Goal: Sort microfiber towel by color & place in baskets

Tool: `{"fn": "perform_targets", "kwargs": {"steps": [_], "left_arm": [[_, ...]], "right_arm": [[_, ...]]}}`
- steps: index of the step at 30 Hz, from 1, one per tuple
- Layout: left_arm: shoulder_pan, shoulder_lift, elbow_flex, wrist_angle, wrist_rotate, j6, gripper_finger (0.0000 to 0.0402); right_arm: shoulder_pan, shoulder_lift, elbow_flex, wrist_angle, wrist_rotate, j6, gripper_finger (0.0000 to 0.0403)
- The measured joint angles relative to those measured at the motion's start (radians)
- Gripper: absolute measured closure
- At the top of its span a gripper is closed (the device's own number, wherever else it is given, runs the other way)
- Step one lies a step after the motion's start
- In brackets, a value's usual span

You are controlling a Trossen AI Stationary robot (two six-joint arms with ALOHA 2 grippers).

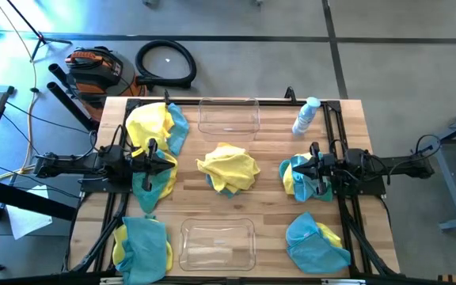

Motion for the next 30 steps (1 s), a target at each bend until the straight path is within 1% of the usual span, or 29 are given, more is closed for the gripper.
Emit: {"fn": "perform_targets", "kwargs": {"steps": [24,27,30], "left_arm": [[0.0,0.0,0.0,0.0,0.0,0.0,0.0402],[0.0,0.0,0.0,0.0,0.0,0.0,0.0402],[0.0,0.0,0.0,0.0,0.0,0.0,0.0401]], "right_arm": [[0.0,0.0,0.0,0.0,0.0,0.0,0.0402],[-0.001,0.0,0.0,0.003,0.026,-0.035,0.0402],[-0.001,0.0,0.0,0.003,0.029,-0.051,0.0402]]}}
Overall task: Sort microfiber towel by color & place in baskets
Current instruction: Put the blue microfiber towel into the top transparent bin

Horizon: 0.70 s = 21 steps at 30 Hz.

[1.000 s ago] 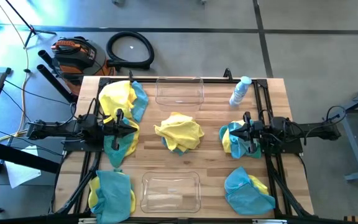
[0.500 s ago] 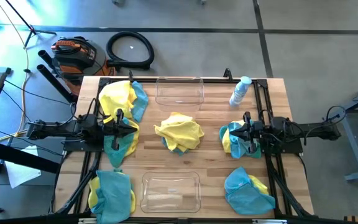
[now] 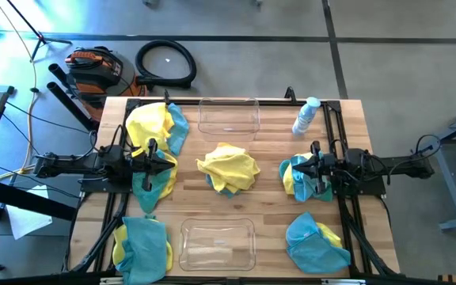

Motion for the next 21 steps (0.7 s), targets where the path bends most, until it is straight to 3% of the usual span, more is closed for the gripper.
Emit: {"fn": "perform_targets", "kwargs": {"steps": [21], "left_arm": [[0.0,0.0,0.0,0.0,0.0,0.0,0.0401]], "right_arm": [[0.003,0.001,0.042,-0.008,0.015,0.017,0.0402]]}}
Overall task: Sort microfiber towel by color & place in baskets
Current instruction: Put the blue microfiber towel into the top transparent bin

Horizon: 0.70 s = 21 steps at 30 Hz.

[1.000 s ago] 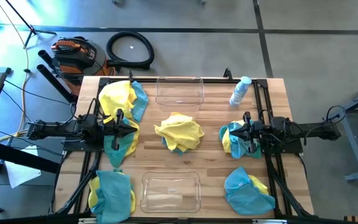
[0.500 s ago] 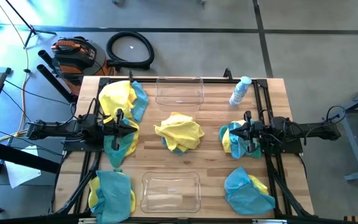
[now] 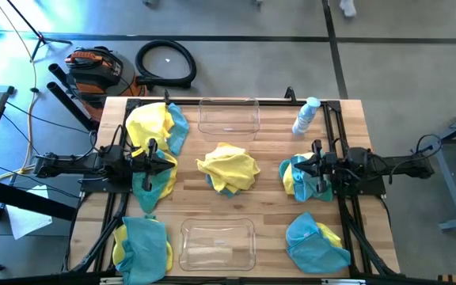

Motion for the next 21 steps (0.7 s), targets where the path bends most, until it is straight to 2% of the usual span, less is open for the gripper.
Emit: {"fn": "perform_targets", "kwargs": {"steps": [5,10,15,21], "left_arm": [[0.0,0.0,0.0,0.0,0.0,0.0,0.0402],[0.0,0.0,0.0,0.0,0.0,0.0,0.0402],[0.0,0.0,0.0,0.0,0.0,0.0,0.0401],[0.0,0.0,0.0,0.0,0.0,0.0,0.0401]], "right_arm": [[0.0,0.077,0.129,-0.161,0.102,-0.02,0.0402],[0.0,0.246,0.299,-0.32,0.214,0.059,0.0403],[-0.005,0.45,0.498,-0.505,0.356,0.232,0.0403],[-0.03,0.689,0.757,-0.809,0.406,0.513,0.0403]]}}
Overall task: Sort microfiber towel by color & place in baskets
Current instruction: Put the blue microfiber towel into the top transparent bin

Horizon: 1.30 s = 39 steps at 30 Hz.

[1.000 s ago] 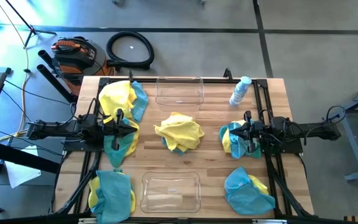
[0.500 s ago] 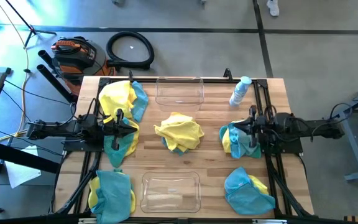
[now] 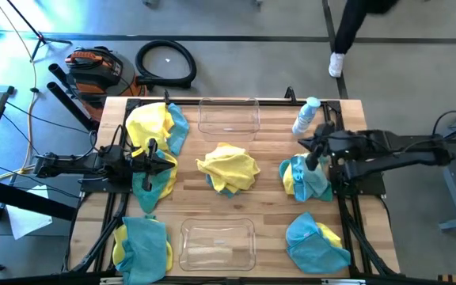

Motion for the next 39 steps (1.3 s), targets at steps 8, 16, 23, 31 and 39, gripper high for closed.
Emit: {"fn": "perform_targets", "kwargs": {"steps": [8,16,23,31,39], "left_arm": [[0.0,0.0,0.0,0.0,0.0,0.0,0.0401],[0.0,0.0,0.0,0.0,0.0,0.0,0.0401],[0.0,0.0,0.0,0.0,0.0,0.0,0.0402],[0.0,0.0,0.0,0.0,0.0,0.0,0.0401],[0.0,0.0,0.0,0.0,0.0,0.0,0.0401]], "right_arm": [[-0.009,0.262,0.287,-0.463,-0.009,0.4,0.0403],[-0.009,0.356,0.32,-0.646,-0.205,0.754,0.0402],[0.004,0.362,0.234,-0.631,-0.325,0.848,0.0402],[0.017,0.362,0.17,-0.538,-0.412,0.865,0.0348],[0.017,0.364,0.156,-0.534,-0.347,0.779,0.0241]]}}
